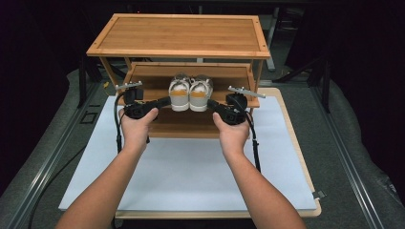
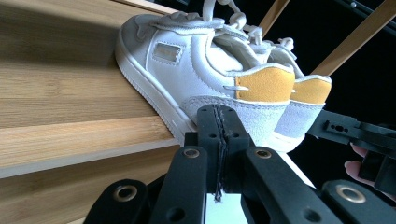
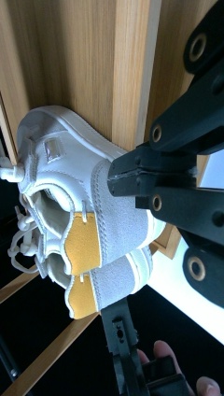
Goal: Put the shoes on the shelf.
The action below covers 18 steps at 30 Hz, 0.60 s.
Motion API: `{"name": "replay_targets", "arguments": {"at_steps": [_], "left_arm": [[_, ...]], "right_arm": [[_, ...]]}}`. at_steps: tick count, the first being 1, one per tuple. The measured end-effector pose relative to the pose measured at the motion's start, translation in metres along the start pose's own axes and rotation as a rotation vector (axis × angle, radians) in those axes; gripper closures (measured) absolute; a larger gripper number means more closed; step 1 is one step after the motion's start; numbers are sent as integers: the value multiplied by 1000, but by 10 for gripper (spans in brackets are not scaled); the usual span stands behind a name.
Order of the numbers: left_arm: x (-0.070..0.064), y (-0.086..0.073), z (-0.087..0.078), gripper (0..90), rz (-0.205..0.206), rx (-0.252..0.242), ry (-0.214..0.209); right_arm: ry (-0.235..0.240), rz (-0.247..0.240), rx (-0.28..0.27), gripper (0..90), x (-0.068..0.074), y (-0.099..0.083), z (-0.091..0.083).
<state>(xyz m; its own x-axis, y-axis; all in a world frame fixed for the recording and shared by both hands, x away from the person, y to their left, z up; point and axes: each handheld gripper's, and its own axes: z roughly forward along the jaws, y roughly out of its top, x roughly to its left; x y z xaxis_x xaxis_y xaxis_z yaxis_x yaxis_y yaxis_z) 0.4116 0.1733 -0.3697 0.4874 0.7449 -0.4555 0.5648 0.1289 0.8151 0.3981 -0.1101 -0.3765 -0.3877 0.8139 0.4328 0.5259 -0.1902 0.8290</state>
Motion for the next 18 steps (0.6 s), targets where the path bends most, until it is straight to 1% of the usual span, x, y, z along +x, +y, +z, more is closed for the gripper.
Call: {"name": "replay_targets", "arguments": {"at_steps": [1, 4, 6, 15, 18], "left_arm": [[0, 0, 0, 892, 2, -4, 2], [-2, 0, 0, 893, 20, -6, 14], [-2, -1, 0, 894, 20, -5, 17], [0, 2, 5, 893, 6, -14, 23], [0, 4, 6, 894, 10, -8, 31]], "right_arm": [[5, 7, 1, 900, -1, 0, 0], [2, 6, -2, 900, 0, 0, 0], [-3, -3, -3, 900, 0, 0, 0], [-3, -6, -10, 900, -1, 1, 4], [-16, -22, -9, 900, 0, 3, 6]]}}
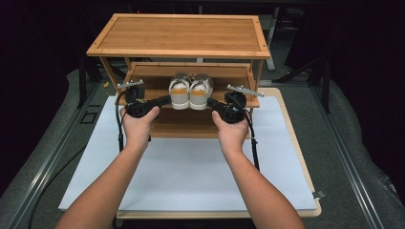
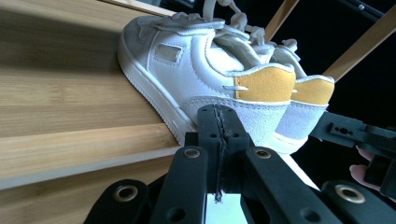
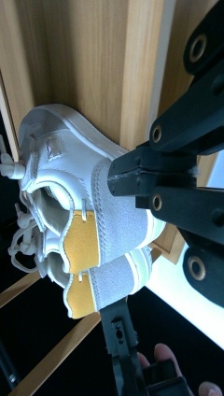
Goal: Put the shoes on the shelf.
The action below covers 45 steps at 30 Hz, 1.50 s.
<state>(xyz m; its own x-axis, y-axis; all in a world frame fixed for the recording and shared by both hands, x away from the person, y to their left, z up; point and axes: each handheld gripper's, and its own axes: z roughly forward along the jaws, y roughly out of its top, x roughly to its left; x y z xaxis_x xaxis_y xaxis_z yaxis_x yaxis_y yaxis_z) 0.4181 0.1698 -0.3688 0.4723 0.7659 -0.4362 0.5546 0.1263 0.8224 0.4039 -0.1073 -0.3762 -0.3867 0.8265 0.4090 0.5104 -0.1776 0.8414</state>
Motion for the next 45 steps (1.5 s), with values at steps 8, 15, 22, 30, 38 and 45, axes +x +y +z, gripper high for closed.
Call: {"name": "replay_targets", "arguments": {"at_steps": [8, 15, 22, 30, 38, 45], "left_arm": [[2, 6, 7, 893, 1, 3, 24], [6, 8, 13, 893, -16, -11, 17], [7, 13, 20, 894, -18, -6, 29], [14, 18, 29, 894, -18, -16, 47], [22, 19, 37, 894, -41, -26, 37], [23, 19, 37, 892, -44, -29, 32]], "right_arm": [[-22, -8, 16, 900, 0, 5, 5], [-37, -7, 3, 900, -2, 9, 13], [-63, -20, 18, 900, -6, 14, 20], [-48, 0, -3, 900, -10, 18, 32], [-63, 10, -2, 900, -12, 19, 41], [-69, 6, -5, 900, -12, 20, 43]]}}
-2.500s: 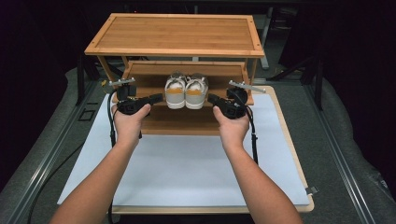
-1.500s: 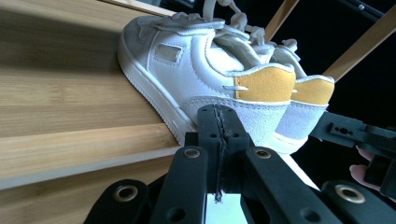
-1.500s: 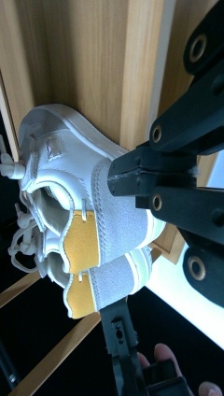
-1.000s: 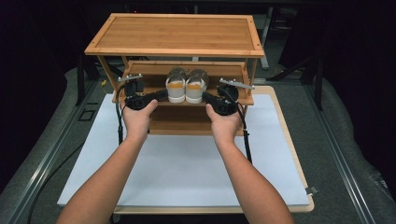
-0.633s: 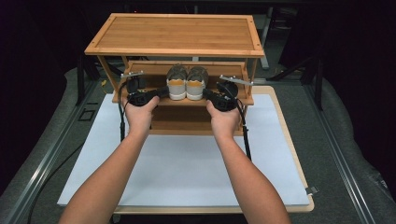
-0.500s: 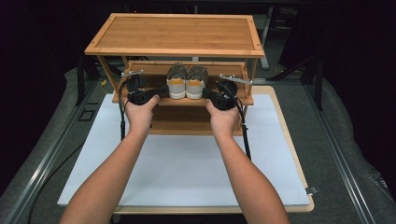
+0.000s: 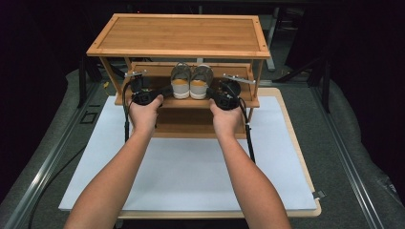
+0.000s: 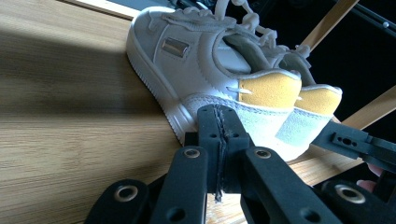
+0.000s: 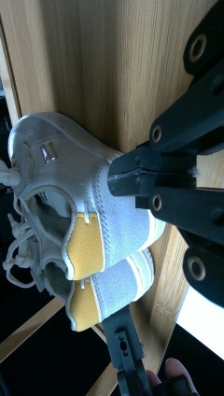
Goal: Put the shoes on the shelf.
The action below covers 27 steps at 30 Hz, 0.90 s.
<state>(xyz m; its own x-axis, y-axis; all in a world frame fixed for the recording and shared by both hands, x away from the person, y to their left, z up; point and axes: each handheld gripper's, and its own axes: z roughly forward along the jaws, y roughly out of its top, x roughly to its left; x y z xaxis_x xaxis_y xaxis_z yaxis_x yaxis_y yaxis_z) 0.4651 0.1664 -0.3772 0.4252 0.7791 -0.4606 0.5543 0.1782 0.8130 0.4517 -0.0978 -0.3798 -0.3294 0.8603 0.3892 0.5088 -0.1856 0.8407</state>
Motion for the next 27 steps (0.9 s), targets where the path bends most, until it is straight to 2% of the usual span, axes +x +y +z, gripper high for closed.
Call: {"name": "replay_targets", "arguments": {"at_steps": [4, 7, 11, 12, 13, 15, 16, 18, 19, 20, 23, 27], "left_arm": [[0, 0, 0, 887, 1, 0, 5], [0, 0, 0, 871, -6, 0, 5], [1, 0, -3, 863, 6, 10, 7], [2, 0, -4, 862, 21, 12, 8], [2, 0, -5, 861, 26, 15, 14], [2, 0, -7, 861, 23, 9, 15], [2, 0, -8, 861, 26, 9, 20], [2, 1, -11, 860, 31, 7, 16], [2, 1, -13, 859, 34, 11, 18], [2, 1, -14, 859, 32, 7, 18], [1, 1, -18, 860, 32, 0, 12], [1, 0, -25, 880, 41, 3, 12]], "right_arm": [[1, -3, 15, 900, 0, 0, -1], [-5, 1, -2, 896, 0, -1, 0], [-2, -4, 7, 867, -1, -1, -2], [4, -4, 18, 862, -1, -2, -3], [-7, -3, 14, 858, -2, -3, -3], [5, -5, 18, 853, -3, -3, -4], [5, 9, -47, 849, -2, -5, 0], [10, 7, -53, 842, -3, -5, -2], [9, 2, -34, 838, -3, -5, -5], [11, -11, 12, 836, -4, -4, -10], [13, -9, -5, 834, -4, -2, -12], [4, -15, 5, 831, -5, -1, -17]]}}
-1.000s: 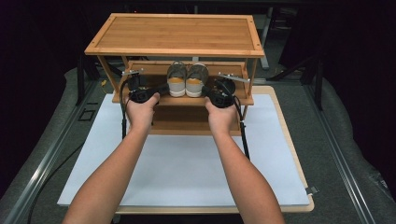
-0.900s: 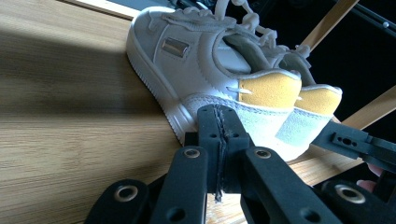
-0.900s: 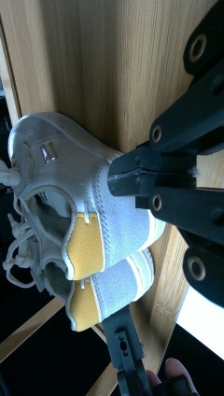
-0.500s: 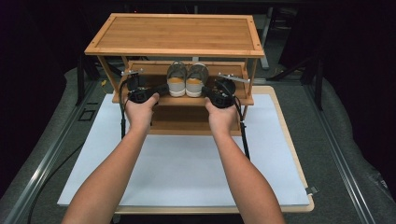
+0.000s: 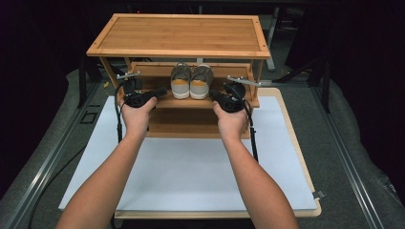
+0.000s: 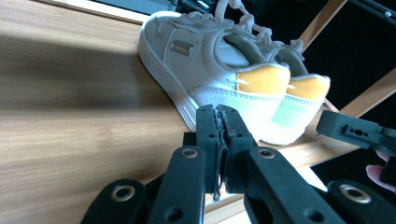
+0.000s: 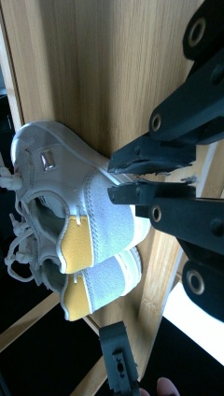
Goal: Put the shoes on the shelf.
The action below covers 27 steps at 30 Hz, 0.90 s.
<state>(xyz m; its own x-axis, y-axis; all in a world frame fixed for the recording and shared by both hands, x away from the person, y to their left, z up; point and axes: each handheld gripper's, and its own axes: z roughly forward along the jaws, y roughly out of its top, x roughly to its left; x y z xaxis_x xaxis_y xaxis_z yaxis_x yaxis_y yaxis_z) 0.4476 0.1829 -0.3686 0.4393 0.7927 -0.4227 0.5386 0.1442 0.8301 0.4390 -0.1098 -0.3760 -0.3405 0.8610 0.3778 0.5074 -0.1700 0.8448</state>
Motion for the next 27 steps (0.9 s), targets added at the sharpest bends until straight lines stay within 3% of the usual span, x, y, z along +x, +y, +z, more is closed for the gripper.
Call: {"name": "replay_targets", "arguments": {"at_steps": [9, 13, 20, 27], "left_arm": [[-5, -2, -14, 887, 22, 9, -17], [-6, -2, -21, 892, 35, 16, -27], [-7, -9, -36, 892, 88, 25, -56], [-5, -20, -46, 871, 100, 40, -68]], "right_arm": [[7, -38, -3, 829, 1, 3, -19], [31, -56, -6, 826, 3, 2, -26], [57, -107, 27, 824, 2, -4, -42], [78, -103, 16, 814, -6, -11, -51]]}}
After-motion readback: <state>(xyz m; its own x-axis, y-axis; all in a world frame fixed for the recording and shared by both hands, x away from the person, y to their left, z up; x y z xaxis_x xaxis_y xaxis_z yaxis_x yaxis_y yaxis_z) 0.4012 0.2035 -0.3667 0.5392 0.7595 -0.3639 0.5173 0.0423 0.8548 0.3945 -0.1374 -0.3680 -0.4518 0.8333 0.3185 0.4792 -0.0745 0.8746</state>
